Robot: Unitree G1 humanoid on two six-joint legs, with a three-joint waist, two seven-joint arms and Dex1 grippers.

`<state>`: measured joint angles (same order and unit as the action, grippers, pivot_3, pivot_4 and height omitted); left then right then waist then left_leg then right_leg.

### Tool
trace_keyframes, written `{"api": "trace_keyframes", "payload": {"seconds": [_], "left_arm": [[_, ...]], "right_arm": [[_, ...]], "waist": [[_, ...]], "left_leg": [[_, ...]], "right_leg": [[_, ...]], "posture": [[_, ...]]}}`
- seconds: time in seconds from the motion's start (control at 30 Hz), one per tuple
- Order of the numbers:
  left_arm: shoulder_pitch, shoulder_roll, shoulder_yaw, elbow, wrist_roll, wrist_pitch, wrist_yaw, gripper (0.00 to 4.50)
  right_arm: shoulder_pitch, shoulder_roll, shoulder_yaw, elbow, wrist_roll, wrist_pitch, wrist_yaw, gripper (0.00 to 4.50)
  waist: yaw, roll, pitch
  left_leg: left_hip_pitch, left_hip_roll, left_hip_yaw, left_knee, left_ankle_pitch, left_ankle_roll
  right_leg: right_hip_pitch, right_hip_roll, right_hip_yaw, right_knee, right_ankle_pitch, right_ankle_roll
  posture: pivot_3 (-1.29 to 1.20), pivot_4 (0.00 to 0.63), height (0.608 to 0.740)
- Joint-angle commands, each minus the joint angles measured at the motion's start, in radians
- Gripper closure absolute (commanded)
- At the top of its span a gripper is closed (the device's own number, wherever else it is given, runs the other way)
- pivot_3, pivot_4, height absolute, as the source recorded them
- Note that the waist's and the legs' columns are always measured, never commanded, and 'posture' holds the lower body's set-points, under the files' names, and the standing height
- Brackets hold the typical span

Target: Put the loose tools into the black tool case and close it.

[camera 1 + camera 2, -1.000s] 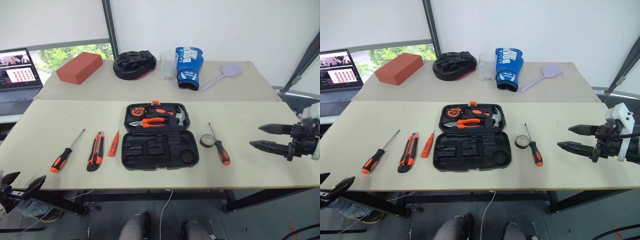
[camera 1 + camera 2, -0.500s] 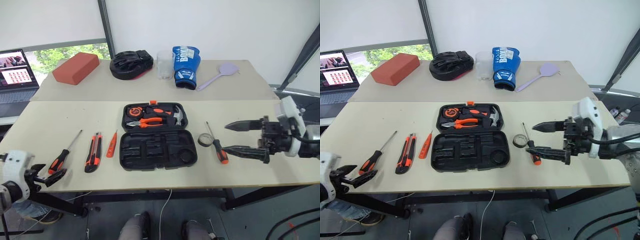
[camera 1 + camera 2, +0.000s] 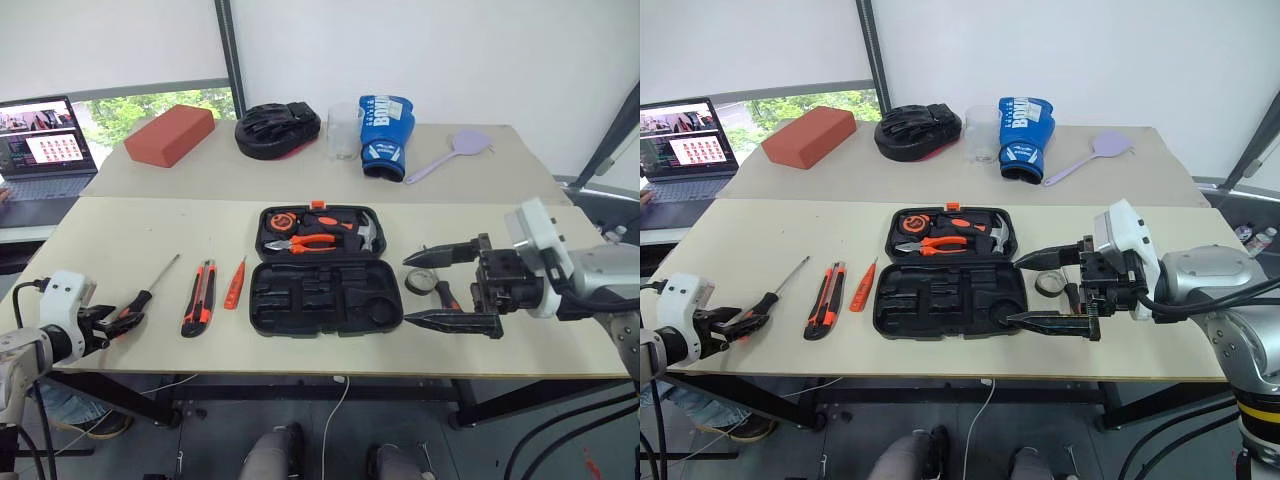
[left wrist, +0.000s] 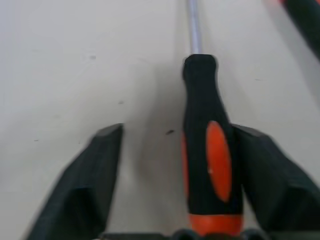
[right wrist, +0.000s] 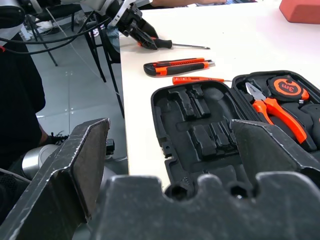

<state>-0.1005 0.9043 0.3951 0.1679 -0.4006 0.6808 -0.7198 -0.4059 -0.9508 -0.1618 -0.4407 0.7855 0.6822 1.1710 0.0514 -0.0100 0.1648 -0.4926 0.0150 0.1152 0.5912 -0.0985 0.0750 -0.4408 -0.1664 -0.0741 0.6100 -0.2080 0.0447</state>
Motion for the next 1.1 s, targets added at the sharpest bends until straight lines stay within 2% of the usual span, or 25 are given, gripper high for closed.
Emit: {"api": "trace_keyframes", "payload": {"seconds": [0.03,0.1,0.23,0.3,0.43,0.57,0.73,0.83,1.1], "left_arm": [[0.003,-0.005,-0.011,0.024,-0.003,-0.001,-0.036,2.80],[-0.012,0.013,0.002,0.013,-0.013,-0.009,-0.063,3.50],[-0.098,0.080,-0.008,-0.033,-0.033,-0.052,-0.176,3.55],[-0.152,0.121,-0.042,-0.059,-0.037,-0.096,-0.270,3.55],[-0.275,0.153,-0.169,-0.082,-0.019,-0.232,-0.457,3.55],[-0.541,0.032,-0.428,-0.029,0.080,-0.308,-0.577,3.55],[-0.730,-0.140,-0.619,0.191,0.245,-0.474,-0.602,3.55],[-0.790,-0.204,-0.665,0.307,0.302,-0.540,-0.607,3.55],[-0.899,-0.329,-0.697,0.537,0.391,-0.659,-0.591,3.55]], "right_arm": [[0.014,-0.006,-0.024,-0.013,-0.013,-0.035,-0.003,0.00],[0.029,-0.010,-0.032,-0.009,-0.022,-0.040,-0.006,0.00],[0.064,-0.020,-0.048,0.005,-0.040,-0.037,-0.021,0.00],[0.084,-0.029,-0.057,0.011,-0.032,-0.008,-0.032,0.00],[0.126,-0.041,-0.078,-0.001,-0.029,-0.011,-0.036,0.00],[0.148,-0.031,-0.075,-0.008,-0.093,-0.041,-0.100,0.00],[0.179,-0.013,-0.092,-0.039,-0.099,-0.029,-0.155,0.00],[0.194,-0.004,-0.097,-0.065,-0.094,-0.024,-0.184,0.00],[0.240,0.014,-0.136,-0.113,-0.068,-0.011,-0.244,0.00]], "waist": [[0.000,0.000,0.000],[0.000,0.000,0.000],[0.001,-0.002,0.000],[0.004,-0.011,0.001],[0.002,-0.012,0.000],[0.013,-0.012,0.000],[0.009,-0.012,0.000],[0.000,-0.012,0.000],[0.000,-0.012,0.000]], "left_leg": [[0.000,0.000,0.000,0.000,0.000,0.000],[0.000,0.000,0.000,0.000,0.000,0.000],[-0.001,0.000,0.001,0.001,0.000,0.000],[-0.002,0.000,0.001,0.001,0.000,0.000],[-0.006,0.001,0.002,0.001,0.000,0.000],[-0.006,0.001,0.004,0.003,0.000,0.000],[-0.010,0.003,0.004,0.018,-0.003,0.005],[-0.018,0.003,0.004,0.026,-0.004,0.007],[-0.020,0.004,0.000,0.039,-0.008,0.013]], "right_leg": [[0.000,0.000,0.000,0.000,0.000,0.000],[0.000,-0.001,0.000,-0.001,0.000,0.000],[0.000,0.000,-0.001,-0.002,0.000,0.000],[0.000,0.000,-0.003,-0.002,0.000,0.000],[-0.004,-0.001,-0.006,-0.003,0.003,-0.002],[-0.003,-0.001,-0.007,-0.003,0.004,-0.001],[0.001,0.001,-0.013,-0.001,0.005,0.002],[0.001,0.001,-0.015,0.001,0.010,0.010],[0.002,0.000,-0.021,0.000,0.010,0.011]], "posture": [[0.00,0.150,0.718],[0.00,0.150,0.718],[0.00,0.150,0.718],[0.00,0.150,0.718],[0.00,0.150,0.718],[0.00,0.150,0.718],[0.00,0.150,0.718],[0.00,0.150,0.718],[0.00,0.150,0.718]]}}
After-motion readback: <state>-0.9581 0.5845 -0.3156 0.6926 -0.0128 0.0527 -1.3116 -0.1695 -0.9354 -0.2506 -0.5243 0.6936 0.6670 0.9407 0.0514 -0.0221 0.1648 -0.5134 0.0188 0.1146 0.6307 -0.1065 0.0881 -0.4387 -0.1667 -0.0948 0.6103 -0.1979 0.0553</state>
